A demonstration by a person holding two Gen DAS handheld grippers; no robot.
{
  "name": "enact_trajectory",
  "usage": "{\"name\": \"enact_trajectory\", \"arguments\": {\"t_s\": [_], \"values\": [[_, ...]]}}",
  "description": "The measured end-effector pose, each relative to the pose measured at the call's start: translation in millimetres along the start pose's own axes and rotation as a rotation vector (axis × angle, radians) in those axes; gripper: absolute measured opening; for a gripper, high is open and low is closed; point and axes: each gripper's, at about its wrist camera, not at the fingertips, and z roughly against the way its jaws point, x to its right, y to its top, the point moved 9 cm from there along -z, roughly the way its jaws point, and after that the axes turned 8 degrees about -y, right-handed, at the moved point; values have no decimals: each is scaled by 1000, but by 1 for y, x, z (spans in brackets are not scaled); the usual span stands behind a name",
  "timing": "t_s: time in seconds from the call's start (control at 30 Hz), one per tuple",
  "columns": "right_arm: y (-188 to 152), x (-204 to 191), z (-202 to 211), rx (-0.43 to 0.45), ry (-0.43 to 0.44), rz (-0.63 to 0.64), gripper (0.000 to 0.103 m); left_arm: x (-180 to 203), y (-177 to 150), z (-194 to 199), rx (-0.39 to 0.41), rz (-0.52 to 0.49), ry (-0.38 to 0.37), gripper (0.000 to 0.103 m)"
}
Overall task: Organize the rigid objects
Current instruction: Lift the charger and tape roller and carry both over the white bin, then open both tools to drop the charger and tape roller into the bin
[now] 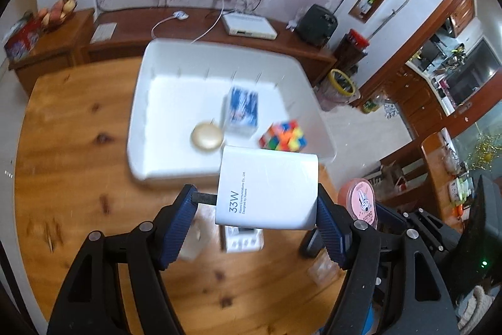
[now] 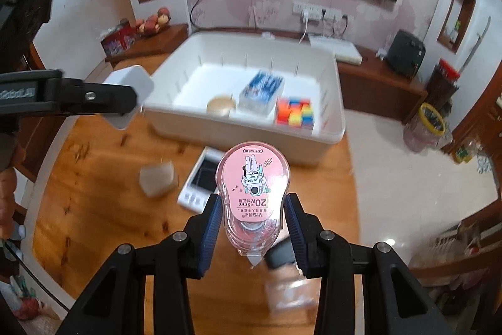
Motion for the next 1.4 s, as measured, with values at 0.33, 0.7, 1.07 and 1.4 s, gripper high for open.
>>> {"name": "enact_trajectory", "arguments": {"t_s": [0.33,0.7,1.07,1.4], "values": [[100,32,-22,57,-150,10,41,2,71,-41,-9,32,-69,75],[142,39,-96,9,-285,61,41,-35,105,-103,-87,87,-66,75],[120,41,-176,-151,-390,102,41,-62,91,-154,-189,129,-78,75],[106,40,-203,-220,-394,101,23,-74,82,-169,-223,174,-89,75]]}}
